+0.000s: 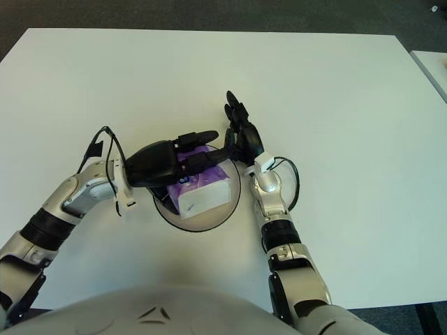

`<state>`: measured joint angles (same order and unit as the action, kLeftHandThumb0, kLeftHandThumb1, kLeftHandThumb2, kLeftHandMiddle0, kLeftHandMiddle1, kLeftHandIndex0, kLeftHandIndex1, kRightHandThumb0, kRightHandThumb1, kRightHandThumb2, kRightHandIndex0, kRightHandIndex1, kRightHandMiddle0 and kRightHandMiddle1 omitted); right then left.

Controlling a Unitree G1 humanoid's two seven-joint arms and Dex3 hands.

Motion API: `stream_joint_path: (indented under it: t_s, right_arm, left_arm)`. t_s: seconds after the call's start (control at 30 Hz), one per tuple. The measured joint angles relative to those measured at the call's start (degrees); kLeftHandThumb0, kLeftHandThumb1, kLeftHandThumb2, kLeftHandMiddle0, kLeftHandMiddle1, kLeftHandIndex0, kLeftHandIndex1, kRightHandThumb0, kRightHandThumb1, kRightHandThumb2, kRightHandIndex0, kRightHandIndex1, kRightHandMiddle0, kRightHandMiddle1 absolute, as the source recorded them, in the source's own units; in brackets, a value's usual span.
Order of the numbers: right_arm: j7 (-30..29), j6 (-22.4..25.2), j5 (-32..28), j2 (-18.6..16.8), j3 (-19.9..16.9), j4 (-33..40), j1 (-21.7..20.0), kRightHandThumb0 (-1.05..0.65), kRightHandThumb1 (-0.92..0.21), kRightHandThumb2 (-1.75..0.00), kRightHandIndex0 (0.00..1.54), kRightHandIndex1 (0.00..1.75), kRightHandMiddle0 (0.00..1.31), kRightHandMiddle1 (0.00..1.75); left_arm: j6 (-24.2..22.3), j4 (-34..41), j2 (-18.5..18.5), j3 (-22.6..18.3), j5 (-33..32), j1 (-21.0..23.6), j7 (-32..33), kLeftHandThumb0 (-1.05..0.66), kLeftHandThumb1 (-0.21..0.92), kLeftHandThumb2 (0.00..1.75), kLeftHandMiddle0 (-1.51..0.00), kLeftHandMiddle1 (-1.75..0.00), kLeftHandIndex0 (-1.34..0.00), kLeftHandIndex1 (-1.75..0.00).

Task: Put the tissue paper into the plate.

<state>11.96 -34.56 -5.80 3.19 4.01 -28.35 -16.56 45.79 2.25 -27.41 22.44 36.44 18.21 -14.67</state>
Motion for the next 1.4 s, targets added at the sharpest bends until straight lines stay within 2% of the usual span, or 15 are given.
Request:
stream_joint_path:
  t_s: [0.27, 0.77, 1.4]
  right_arm:
    - [-1.62, 0.97, 0.19, -0.13, -0.33, -0.04, -0.01, -0.91, -0.92, -1.02, 0.04, 0.01, 0.02, 0.01]
    - [-9.27, 5.2, 4.55, -0.22, 0.16, 1.33, 0.12, -0.89, -0.92, -1.03, 0.0, 0.0, 0.03, 0.05]
    - [-10.27, 8.35, 4.81, -1.0, -0.13, 3.41, 1.71, -0.86, -0.92, -1.07, 0.0, 0.0, 0.0, 0.09]
  left_arm:
    - [-0.03, -0.45, -0.96, -1.02, -2.01, 0.64, -0.1, -1.05, 0.92, 0.91, 0.0, 0.0, 0.0, 0.0]
    - [-1.89, -0.8, -3.12, -5.02, -11.82, 1.6, -2.01, -1.05, 0.92, 0.81, 0.0, 0.0, 0.0, 0.0]
    - [-6.55, -3.04, -5.18, -11.21, -23.01, 1.57, -4.73, -1.05, 0.92, 0.79, 0.0, 0.0, 0.0, 0.0]
